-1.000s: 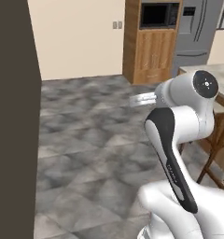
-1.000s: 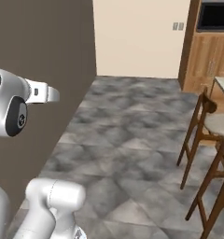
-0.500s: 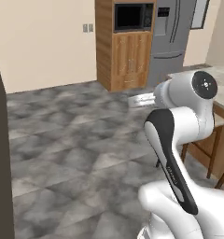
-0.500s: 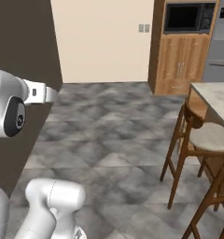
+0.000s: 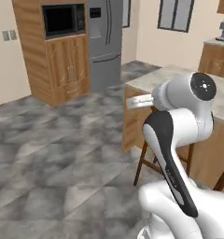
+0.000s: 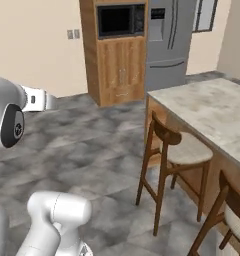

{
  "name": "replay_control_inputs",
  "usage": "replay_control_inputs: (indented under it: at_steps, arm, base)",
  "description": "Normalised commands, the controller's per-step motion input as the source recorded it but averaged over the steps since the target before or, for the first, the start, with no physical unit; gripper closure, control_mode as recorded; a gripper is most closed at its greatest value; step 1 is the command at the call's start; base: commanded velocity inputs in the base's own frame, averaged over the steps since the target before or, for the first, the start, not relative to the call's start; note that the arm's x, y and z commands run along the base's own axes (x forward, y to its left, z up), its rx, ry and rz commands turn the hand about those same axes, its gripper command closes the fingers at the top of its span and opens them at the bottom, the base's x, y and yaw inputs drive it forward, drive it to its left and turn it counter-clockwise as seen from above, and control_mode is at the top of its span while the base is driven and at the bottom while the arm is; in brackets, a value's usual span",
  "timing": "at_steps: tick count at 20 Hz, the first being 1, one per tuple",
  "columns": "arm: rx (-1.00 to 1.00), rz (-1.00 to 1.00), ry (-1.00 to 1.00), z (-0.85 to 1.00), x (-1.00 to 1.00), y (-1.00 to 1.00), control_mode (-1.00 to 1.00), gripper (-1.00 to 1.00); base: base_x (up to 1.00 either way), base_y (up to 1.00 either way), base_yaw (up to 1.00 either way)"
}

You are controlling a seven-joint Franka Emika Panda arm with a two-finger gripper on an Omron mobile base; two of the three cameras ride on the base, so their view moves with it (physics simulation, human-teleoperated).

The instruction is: Pick the kettle from the counter and place it on a stove burner. Then turn the burner on.

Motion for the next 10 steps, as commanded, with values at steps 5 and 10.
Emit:
replay_control_inputs:
  at_steps: [5, 10]
  arm:
    - [0.0, 0.0, 0.0, 0.0, 0.0, 0.0, 1.0, -1.0]
    - [0.0, 0.0, 0.0, 0.0, 0.0, 0.0, 1.0, -1.0]
  base:
    - [1.0, 0.09, -0.71]
    - [0.82, -0.03, -0.71]
